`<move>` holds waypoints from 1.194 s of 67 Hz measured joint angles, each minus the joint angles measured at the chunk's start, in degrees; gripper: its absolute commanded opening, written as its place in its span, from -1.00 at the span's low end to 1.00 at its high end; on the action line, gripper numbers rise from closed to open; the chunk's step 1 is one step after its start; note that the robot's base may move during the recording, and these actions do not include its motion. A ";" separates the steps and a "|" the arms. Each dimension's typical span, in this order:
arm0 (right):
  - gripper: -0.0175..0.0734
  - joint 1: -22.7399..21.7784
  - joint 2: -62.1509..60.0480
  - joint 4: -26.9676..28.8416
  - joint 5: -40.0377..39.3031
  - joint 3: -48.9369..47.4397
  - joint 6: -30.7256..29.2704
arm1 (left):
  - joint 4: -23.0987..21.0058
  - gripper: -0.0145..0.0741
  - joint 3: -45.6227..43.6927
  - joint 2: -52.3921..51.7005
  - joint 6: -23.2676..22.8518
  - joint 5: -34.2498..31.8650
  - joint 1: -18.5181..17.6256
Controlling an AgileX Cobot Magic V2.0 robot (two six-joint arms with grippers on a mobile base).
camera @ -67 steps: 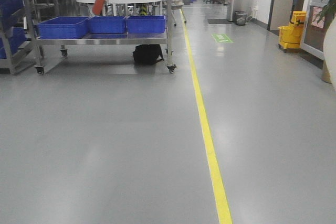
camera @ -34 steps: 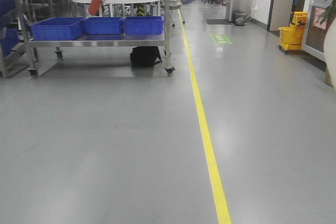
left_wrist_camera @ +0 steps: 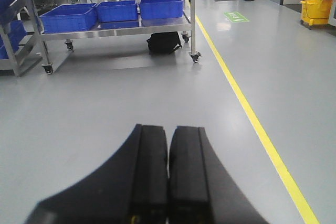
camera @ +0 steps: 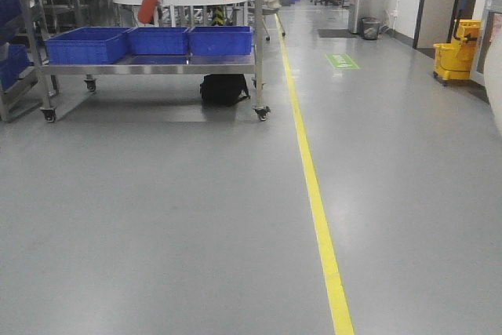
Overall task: Move white bin to right shelf second layer
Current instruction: 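Drive along the yellow floor line past the crate cart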
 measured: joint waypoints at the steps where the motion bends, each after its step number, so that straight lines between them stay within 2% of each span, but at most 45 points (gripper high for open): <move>1: -0.51 0.00 0.00 0.00 0.00 0.00 0.00 | 0.00 -0.48 0.00 0.00 0.00 0.00 0.00; 80: -0.51 0.00 0.00 0.00 0.00 0.00 0.00 | 0.00 -0.48 0.00 0.00 0.00 0.00 0.00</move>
